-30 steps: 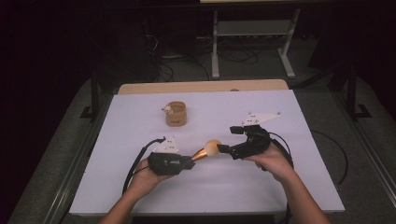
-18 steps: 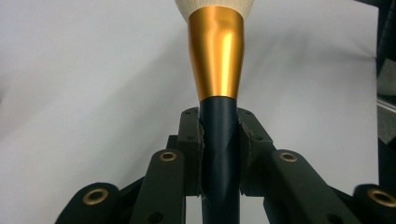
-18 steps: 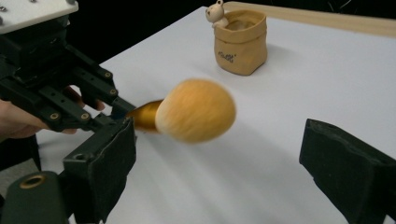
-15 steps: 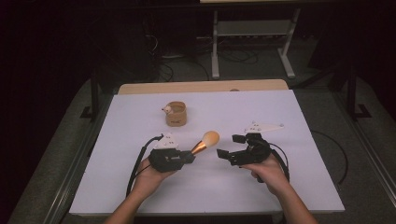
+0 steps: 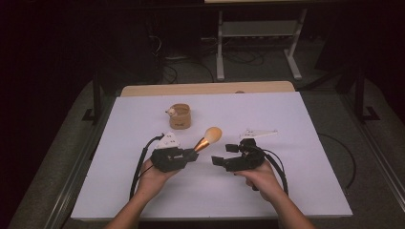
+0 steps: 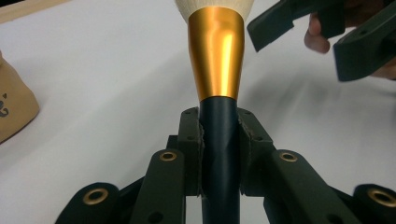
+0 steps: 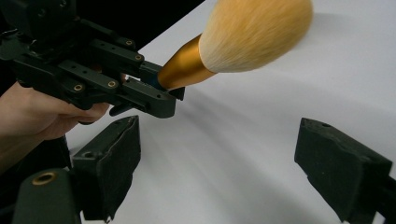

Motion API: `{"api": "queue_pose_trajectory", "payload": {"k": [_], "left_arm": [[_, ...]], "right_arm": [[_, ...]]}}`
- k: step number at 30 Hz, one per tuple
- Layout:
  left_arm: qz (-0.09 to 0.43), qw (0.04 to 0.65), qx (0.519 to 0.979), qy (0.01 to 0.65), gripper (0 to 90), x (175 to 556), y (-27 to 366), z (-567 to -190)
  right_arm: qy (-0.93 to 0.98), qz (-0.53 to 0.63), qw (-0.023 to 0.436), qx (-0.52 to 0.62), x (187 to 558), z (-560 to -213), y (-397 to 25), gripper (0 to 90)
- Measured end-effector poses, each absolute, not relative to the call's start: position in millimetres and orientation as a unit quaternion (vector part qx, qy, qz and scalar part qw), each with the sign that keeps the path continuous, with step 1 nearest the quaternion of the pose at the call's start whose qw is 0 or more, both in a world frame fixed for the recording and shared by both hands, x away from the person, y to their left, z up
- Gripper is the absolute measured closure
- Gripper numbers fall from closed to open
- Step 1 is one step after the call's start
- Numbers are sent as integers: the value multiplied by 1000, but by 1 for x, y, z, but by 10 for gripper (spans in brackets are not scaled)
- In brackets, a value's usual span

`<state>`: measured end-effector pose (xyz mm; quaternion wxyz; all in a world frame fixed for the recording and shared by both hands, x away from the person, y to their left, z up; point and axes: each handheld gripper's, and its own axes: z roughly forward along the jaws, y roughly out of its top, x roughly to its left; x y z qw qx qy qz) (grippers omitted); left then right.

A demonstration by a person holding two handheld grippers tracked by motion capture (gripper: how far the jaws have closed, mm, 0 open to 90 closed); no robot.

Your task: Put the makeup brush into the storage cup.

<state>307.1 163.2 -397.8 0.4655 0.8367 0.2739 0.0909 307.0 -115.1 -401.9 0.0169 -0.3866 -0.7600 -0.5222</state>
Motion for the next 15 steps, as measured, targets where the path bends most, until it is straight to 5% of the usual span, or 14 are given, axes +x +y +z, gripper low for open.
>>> {"api": "queue_pose_trajectory", "payload": {"k": [15], "left_arm": [[89,475,832,273,742,304,156,-399]], "right_arm": [[-748,-545,41,-376,309,-404,-102,422]]}}
